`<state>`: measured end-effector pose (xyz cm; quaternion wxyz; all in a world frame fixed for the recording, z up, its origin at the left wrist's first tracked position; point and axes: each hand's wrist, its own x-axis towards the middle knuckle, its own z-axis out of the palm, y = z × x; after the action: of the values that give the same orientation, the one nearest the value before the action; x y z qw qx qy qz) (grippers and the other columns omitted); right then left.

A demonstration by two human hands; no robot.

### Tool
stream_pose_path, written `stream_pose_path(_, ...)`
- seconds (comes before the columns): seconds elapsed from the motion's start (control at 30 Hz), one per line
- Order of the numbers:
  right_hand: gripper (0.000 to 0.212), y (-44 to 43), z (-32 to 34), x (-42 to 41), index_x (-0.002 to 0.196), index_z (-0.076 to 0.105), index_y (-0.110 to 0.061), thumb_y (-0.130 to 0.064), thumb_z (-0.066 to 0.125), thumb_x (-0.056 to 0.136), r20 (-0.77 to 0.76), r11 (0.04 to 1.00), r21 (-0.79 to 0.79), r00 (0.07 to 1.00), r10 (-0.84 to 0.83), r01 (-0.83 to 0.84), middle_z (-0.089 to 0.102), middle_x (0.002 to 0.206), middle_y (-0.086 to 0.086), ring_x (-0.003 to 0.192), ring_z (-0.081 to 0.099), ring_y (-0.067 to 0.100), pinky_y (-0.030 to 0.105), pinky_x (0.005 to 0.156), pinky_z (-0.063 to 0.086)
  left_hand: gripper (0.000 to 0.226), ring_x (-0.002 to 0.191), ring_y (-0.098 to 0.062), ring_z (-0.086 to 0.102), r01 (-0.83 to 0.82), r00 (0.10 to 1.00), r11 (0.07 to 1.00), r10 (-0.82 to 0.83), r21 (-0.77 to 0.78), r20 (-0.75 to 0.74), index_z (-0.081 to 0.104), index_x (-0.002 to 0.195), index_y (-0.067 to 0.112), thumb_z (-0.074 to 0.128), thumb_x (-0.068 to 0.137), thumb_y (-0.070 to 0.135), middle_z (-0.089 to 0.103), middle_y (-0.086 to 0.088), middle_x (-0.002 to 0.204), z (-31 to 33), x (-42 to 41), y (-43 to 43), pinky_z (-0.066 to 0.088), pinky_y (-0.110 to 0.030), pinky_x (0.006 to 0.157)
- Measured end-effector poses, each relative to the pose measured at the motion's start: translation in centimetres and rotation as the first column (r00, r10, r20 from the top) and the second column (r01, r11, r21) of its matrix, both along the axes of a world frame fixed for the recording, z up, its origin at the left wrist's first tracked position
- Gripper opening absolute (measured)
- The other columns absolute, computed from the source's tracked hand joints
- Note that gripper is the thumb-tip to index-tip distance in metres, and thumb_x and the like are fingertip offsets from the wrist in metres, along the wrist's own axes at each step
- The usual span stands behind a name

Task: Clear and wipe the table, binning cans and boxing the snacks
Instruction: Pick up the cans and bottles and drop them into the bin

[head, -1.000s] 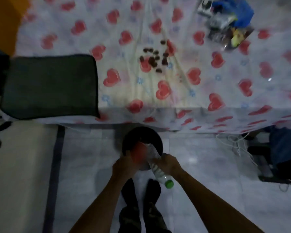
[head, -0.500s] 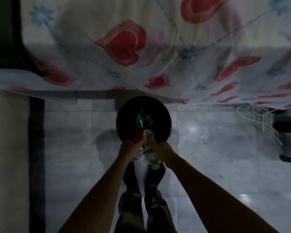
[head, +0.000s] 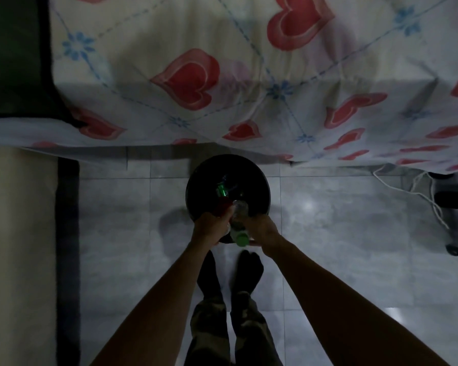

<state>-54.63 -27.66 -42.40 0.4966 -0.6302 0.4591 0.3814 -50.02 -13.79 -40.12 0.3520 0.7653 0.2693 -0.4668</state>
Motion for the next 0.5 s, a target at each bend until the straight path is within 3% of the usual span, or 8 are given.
stream_pose_path(0.07, 0.047, 0.0, 0.1, 0.4, 0.107, 0.064, -0.008, -0.049, 0.071, 0.085, -0.002, 1.0, -0.025, 1.0, -0.004, 0.004, 0.072, 0.101, 0.013, 0.09, 0.073, 0.028, 0.045, 0.081, 0.062, 0.086, 0.108, -0.032, 0.066, -0.015, 1.0, 1.0, 0.015, -0.007, 0.019, 0.057, 0.136, 0.005, 0.056, 0.085, 0.075, 0.065, -0.011, 0.116, 0.4, 0.0, 0.0, 0.06, -0.046, 0.093)
stream_pose_path(0.17, 0.035, 0.3, 0.3, 0.9, 0.096, 0.06, -0.011, -0.045, 0.068, 0.089, 0.013, 0.999, -0.042, 0.999, 0.031, -0.03, 0.07, 0.102, 0.015, 0.096, 0.071, 0.031, 0.045, 0.087, 0.06, 0.123, 0.109, -0.031, 0.069, -0.014, 0.998, 1.0, 0.014, 0.001, 0.06, 0.048, 0.146, 0.011, 0.049, 0.055, 0.095, 0.067, -0.01, 0.128, 0.2, -0.3, 0.2, 0.06, -0.049, 0.092)
stream_pose_path(0.23, 0.031, 0.4, 0.6, 1.0, 0.097, 0.058, -0.01, -0.04, 0.066, 0.091, 0.013, 0.996, -0.062, 0.998, 0.067, -0.066, 0.069, 0.106, 0.017, 0.101, 0.069, 0.033, 0.046, 0.09, 0.058, 0.13, 0.112, -0.033, 0.069, 0.029, 0.998, 1.0, -0.029, 0.001, 0.062, 0.041, 0.15, 0.012, 0.045, 0.052, 0.096, 0.063, -0.012, 0.135, -0.8, -0.6, 0.6, 0.058, -0.05, 0.094)
stream_pose_path(0.37, 0.024, 0.4, 2.7, 0.9, 0.086, 0.058, -0.014, -0.035, 0.066, 0.092, 0.022, 0.994, -0.075, 0.997, 0.08, -0.078, 0.071, 0.103, 0.016, 0.095, 0.071, 0.032, 0.046, 0.085, 0.061, 0.103, 0.114, -0.035, 0.066, 0.164, 0.978, 0.985, -0.17, 0.059, 0.121, 0.053, 0.139, 0.01, 0.043, 0.073, 0.089, 0.064, -0.014, 0.131, 2.0, -0.5, 0.4, 0.056, -0.048, 0.096)
stream_pose_path(0.5, 0.035, -0.4, 7.6, 1.2, 0.109, 0.063, -0.002, -0.035, 0.06, 0.096, 0.047, 0.98, -0.107, 0.984, 0.175, -0.169, 0.073, 0.105, 0.018, 0.095, 0.072, 0.032, 0.046, 0.087, 0.06, 0.063, 0.111, -0.035, 0.066, 0.436, 0.81, 0.853, -0.511, 0.287, 0.288, 0.06, 0.128, 0.015, 0.048, 0.094, 0.067, 0.069, -0.011, 0.12, 8.5, 0.5, -0.7, 0.048, -0.034, 0.082)
